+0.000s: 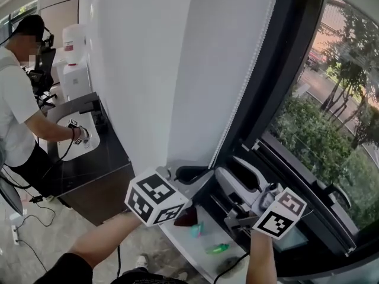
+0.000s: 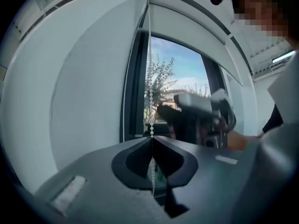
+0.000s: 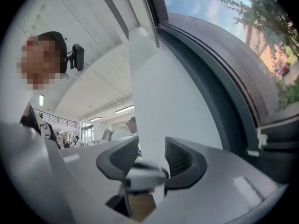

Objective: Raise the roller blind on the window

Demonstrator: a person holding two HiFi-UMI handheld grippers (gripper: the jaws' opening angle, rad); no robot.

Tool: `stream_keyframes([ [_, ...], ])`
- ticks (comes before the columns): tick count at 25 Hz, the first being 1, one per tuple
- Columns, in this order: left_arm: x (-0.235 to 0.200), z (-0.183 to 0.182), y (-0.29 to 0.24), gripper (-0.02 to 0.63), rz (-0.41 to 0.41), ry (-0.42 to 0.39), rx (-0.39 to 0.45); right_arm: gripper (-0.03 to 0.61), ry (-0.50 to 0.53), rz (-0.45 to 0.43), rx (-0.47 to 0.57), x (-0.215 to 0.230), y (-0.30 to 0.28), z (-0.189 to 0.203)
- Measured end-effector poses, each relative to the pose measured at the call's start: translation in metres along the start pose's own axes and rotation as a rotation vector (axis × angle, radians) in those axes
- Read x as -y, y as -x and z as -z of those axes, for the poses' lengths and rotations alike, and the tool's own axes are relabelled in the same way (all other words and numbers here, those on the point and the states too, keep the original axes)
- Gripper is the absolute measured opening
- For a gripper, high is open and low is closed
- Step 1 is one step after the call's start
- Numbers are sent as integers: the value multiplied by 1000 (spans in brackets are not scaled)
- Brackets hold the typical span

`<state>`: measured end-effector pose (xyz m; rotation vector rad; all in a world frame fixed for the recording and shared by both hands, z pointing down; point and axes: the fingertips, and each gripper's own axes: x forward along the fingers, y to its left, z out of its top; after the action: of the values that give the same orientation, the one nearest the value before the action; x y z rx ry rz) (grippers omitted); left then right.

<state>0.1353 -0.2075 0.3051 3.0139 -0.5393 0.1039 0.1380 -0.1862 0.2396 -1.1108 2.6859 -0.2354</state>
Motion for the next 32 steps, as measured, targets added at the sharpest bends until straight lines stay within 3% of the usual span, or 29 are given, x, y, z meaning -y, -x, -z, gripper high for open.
stream_keyframes([
  [3, 4, 37, -4, 14, 5, 21, -78, 167, 84, -3, 36, -11, -19, -38],
  [9, 15, 127, -7, 15, 34, 103, -255, 130, 207, 26, 11, -13, -45, -71],
  [12, 17, 142, -6, 15, 40, 132, -265, 27, 227, 33, 24, -14, -46, -78],
  [17, 23, 144, 4, 15, 102, 95, -313, 17, 228, 2, 67, -19, -44, -76],
  [20, 20, 120, 16, 99, 116, 102, -259, 17, 253, 14, 47, -17, -41, -67],
  [25, 6, 26, 38, 101, 104, 117, -15, 17, 250, 59, -84, 1, -36, -6],
  [32, 8, -55, 37, 100, 74, 13, 142, 18, 218, 106, -140, 10, -18, 59],
])
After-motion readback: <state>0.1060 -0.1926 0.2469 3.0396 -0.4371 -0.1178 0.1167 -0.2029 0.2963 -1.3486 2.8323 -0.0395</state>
